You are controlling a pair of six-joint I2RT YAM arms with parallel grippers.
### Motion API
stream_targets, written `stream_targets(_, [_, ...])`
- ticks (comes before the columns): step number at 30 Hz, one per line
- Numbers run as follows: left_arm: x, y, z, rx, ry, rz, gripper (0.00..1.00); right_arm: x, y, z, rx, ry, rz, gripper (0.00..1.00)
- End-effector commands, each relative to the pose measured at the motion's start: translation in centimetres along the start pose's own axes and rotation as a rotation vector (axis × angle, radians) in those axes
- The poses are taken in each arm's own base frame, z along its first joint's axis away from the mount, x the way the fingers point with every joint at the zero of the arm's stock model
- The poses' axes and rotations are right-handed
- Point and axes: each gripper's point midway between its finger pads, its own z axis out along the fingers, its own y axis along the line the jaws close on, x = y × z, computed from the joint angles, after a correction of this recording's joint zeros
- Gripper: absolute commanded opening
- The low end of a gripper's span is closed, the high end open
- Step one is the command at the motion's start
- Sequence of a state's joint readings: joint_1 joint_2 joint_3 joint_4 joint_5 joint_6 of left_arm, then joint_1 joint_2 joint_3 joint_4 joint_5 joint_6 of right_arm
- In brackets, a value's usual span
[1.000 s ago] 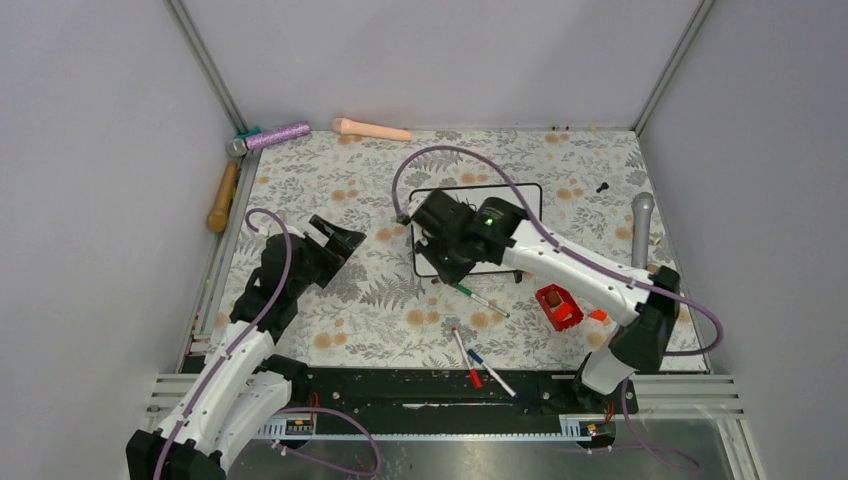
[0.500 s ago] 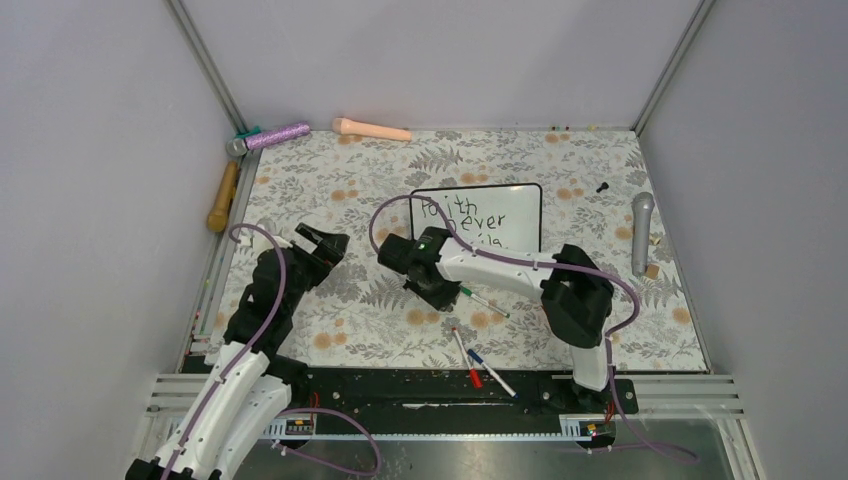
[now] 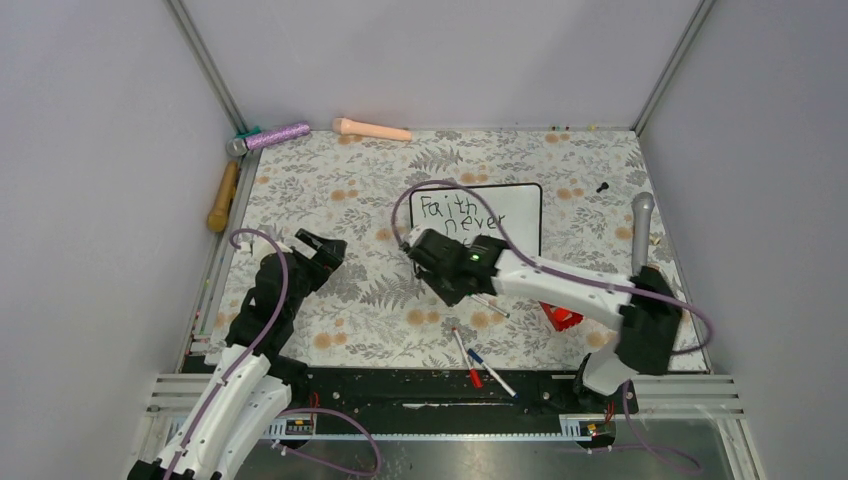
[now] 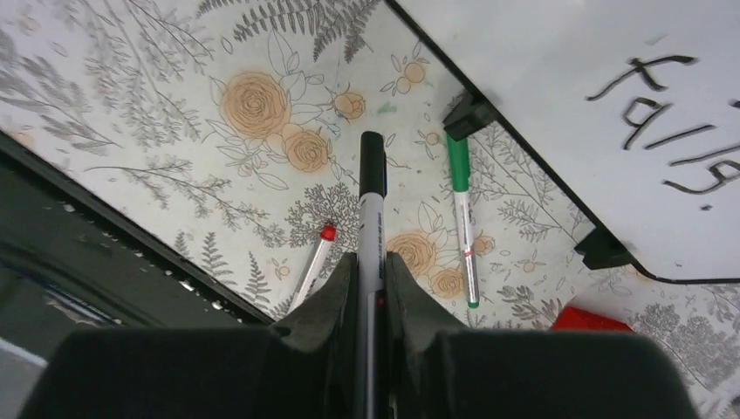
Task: Write a sentence on the whiteboard
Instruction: Put down the whiteboard marker at the center of the board, then reset both arms
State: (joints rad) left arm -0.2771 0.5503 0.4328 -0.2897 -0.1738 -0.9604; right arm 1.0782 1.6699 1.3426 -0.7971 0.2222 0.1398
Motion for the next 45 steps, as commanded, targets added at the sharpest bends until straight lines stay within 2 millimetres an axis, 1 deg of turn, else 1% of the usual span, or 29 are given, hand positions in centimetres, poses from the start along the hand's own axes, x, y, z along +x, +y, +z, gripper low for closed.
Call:
stream_targets(1, [-1.5, -1.6, -0.2, 0.062, -0.055, 0.014, 0.95, -4.7, 0.1, -2.5, -0.097, -0.381, 0.169, 0.00])
stream_targets(3, [-1.1, -1.8, -0.1, 0.079, -0.042, 0.015, 0.95, -5.1, 1.1, -1.8, -0.174, -0.468, 0.231, 0.00])
stream_targets(5, [-0.9, -2.0, -0.1, 0.094, -0.033, 0.015, 0.95, -5.4, 2.1, -1.0, -0.252, -0.512, 0.288, 0.00])
stream_targets(9, [-0.7, -2.0, -0.1, 0.100, -0.020, 0.026, 0.96, -6.5, 2.9, 0.6, -0.324, -0.587, 0.415, 0.00])
stream_targets(11, [-0.6, -2.1, -0.1, 0.101, -0.014, 0.031, 0.96, -6.2, 3.1, 2.0, -0.348, -0.597, 0.480, 0.00])
stream_targets(12, [-0.5, -2.1, -0.1, 0.101, -0.011, 0.034, 0.96, -6.3, 3.0, 2.5, -0.359, -0.604, 0.512, 0.03])
stream_targets(13, [-0.5, -2.1, -0.2, 0.104, -0.008, 0.035, 0.96, -6.3, 2.9, 2.8, -0.367, -0.610, 0.544, 0.11])
stream_targets(16, [-0.4, -2.2, -0.2, 0.103, 0.000, 0.047, 0.96, -5.8, 2.0, 3.4, -0.366, -0.608, 0.611, 0.47])
stream_targets(17, [-0.5, -2.2, -0.2, 0.104, 0.001, 0.054, 0.96, -5.5, 1.5, 3.3, -0.357, -0.611, 0.628, 0.59])
stream_targets(18, [-0.5, -2.3, -0.3, 0.108, 0.001, 0.065, 0.96, -5.3, 1.0, 3.1, -0.342, -0.618, 0.638, 0.69])
stream_targets(20, [-0.6, -2.5, -0.4, 0.122, -0.003, 0.099, 0.98, -4.3, -0.2, 2.7, -0.281, -0.614, 0.634, 0.85])
stream_targets(21, [-0.7, -2.5, -0.3, 0.123, -0.007, 0.109, 0.99, -3.8, -0.8, 2.3, -0.249, -0.614, 0.627, 0.89])
stream_targets(23, [-0.8, -2.5, -0.2, 0.129, -0.015, 0.128, 0.99, -2.9, -2.4, 1.4, -0.167, -0.620, 0.604, 0.93])
stream_targets(26, [-0.8, -2.6, 0.2, 0.138, -0.018, 0.166, 0.99, -1.6, -5.2, -0.5, -0.042, -0.657, 0.582, 0.93])
stream_targets(29, [-1.0, -2.5, 0.7, 0.137, -0.036, 0.208, 0.99, -0.2, -8.6, -3.0, 0.085, -0.744, 0.585, 0.93])
stream_targets(31, [-1.4, -2.6, 1.1, 0.159, -0.072, 0.245, 0.99, 1.0, -10.9, -4.2, 0.170, -0.786, 0.607, 0.92])
stream_targets(33, [-2.3, -2.6, 1.1, 0.168, -0.138, 0.272, 0.99, 2.8, -13.3, -4.6, 0.267, -0.791, 0.653, 0.92])
stream_targets(35, [-3.2, -2.3, 1.0, 0.171, -0.210, 0.280, 0.99, 5.3, -15.4, -4.3, 0.369, -0.745, 0.692, 0.91])
stream_targets(37, [-3.5, -1.6, 1.2, 0.171, -0.265, 0.295, 0.99, 7.3, -17.3, -4.6, 0.459, -0.748, 0.746, 0.91])
stream_targets(38, [-3.7, -0.9, 1.5, 0.153, -0.293, 0.309, 0.99, 8.1, -18.1, -4.8, 0.496, -0.758, 0.778, 0.91])
stream_targets(40, [-4.4, 0.0, 1.8, 0.111, -0.343, 0.348, 0.99, 9.6, -19.6, -4.9, 0.572, -0.782, 0.848, 0.90])
stream_targets(43, [-5.8, 0.2, 2.3, 0.081, -0.445, 0.448, 0.99, 11.2, -21.8, -5.2, 0.705, -0.831, 0.896, 0.90])
stream_targets(45, [-6.4, 0.1, 2.9, 0.063, -0.479, 0.498, 0.99, 12.1, -23.4, -5.8, 0.809, -0.839, 0.880, 0.90])
